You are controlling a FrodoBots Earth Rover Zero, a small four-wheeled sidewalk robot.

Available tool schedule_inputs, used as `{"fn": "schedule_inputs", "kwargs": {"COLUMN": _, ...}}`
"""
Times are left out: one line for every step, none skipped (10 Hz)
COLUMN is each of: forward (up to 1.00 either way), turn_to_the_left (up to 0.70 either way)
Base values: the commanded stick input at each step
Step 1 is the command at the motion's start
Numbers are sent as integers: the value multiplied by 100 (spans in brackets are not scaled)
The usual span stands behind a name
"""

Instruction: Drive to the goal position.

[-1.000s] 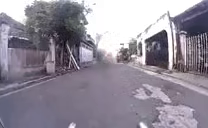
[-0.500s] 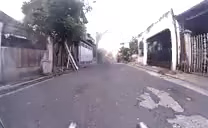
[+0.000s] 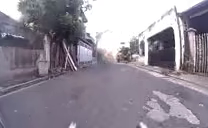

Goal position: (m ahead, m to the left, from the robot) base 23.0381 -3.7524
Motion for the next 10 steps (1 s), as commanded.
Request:
{"fn": "schedule_inputs", "kwargs": {"forward": 70, "turn_to_the_left": 0}}
{"fn": "schedule_inputs", "kwargs": {"forward": 70, "turn_to_the_left": 0}}
{"fn": "schedule_inputs", "kwargs": {"forward": 70, "turn_to_the_left": 0}}
{"fn": "schedule_inputs", "kwargs": {"forward": 70, "turn_to_the_left": 0}}
{"fn": "schedule_inputs", "kwargs": {"forward": 70, "turn_to_the_left": 0}}
{"fn": "schedule_inputs", "kwargs": {"forward": 70, "turn_to_the_left": 0}}
{"fn": "schedule_inputs", "kwargs": {"forward": 70, "turn_to_the_left": 0}}
{"fn": "schedule_inputs", "kwargs": {"forward": 70, "turn_to_the_left": 0}}
{"fn": "schedule_inputs", "kwargs": {"forward": 70, "turn_to_the_left": 0}}
{"fn": "schedule_inputs", "kwargs": {"forward": 70, "turn_to_the_left": 0}}
